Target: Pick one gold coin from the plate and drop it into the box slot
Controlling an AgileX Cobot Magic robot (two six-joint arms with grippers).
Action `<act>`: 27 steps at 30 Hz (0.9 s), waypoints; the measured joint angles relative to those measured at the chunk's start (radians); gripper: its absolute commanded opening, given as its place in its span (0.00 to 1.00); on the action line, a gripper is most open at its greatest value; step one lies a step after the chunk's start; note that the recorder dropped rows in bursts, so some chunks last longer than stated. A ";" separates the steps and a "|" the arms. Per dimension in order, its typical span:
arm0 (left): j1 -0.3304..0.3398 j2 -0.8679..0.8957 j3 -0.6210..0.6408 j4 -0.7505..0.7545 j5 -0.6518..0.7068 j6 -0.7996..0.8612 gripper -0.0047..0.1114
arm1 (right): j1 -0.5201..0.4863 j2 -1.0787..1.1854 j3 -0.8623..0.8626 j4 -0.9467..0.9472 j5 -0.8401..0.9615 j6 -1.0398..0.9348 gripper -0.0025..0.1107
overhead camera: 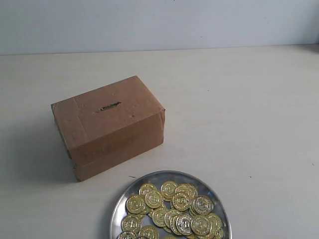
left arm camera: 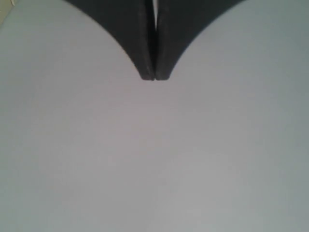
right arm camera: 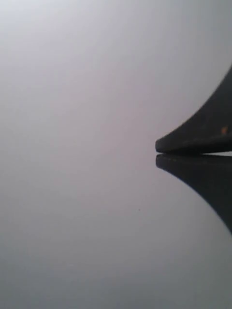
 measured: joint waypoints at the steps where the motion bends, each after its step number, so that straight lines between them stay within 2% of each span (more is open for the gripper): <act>1: 0.000 0.000 0.019 0.002 -0.015 0.000 0.04 | 0.000 0.000 0.043 -0.006 -0.045 0.000 0.02; 12: 0.000 0.000 0.185 0.022 -0.047 0.000 0.04 | 0.000 0.002 0.314 -0.267 -0.257 0.000 0.02; 22: 0.000 0.000 0.224 0.033 -0.033 0.000 0.04 | 0.000 0.002 0.344 -0.277 -0.231 0.000 0.02; 27: 0.000 0.000 0.224 0.035 0.072 0.000 0.04 | 0.000 0.002 0.344 -0.260 -0.129 0.000 0.02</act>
